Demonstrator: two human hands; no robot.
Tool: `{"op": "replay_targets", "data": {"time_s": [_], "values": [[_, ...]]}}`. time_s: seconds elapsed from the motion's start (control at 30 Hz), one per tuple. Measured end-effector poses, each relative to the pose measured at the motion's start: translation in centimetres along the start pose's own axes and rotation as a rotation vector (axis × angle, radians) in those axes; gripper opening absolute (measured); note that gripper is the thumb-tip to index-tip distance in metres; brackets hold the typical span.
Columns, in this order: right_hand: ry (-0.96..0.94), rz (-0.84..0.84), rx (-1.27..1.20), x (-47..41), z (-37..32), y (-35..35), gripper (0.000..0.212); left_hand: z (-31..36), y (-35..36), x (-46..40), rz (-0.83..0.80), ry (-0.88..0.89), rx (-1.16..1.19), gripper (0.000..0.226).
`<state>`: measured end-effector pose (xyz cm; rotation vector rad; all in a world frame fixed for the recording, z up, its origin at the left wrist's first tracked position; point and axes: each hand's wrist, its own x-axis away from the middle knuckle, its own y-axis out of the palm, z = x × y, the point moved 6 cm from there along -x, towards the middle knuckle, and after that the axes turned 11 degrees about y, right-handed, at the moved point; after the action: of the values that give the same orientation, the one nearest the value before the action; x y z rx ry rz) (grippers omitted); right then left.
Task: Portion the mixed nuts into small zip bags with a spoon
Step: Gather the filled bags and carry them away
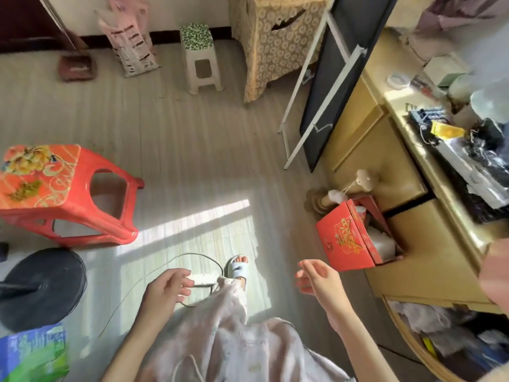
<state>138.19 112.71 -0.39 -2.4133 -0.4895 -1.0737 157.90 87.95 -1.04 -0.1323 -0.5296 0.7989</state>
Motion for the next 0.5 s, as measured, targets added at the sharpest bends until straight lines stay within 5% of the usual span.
{"op": "replay_targets", "data": {"time_s": [0.27,0.5], "values": [[-0.055,-0.029,-0.104,-8.9,-16.0,2.9,0.014,12.7,1.8,-19.4,-0.166,0.168,-0.162,0.030],[-0.018,-0.013,-0.088,-15.6,-24.2,3.7,0.013,18.3,4.4,-28.0,-0.069,0.152,-0.017,0.029]]}}
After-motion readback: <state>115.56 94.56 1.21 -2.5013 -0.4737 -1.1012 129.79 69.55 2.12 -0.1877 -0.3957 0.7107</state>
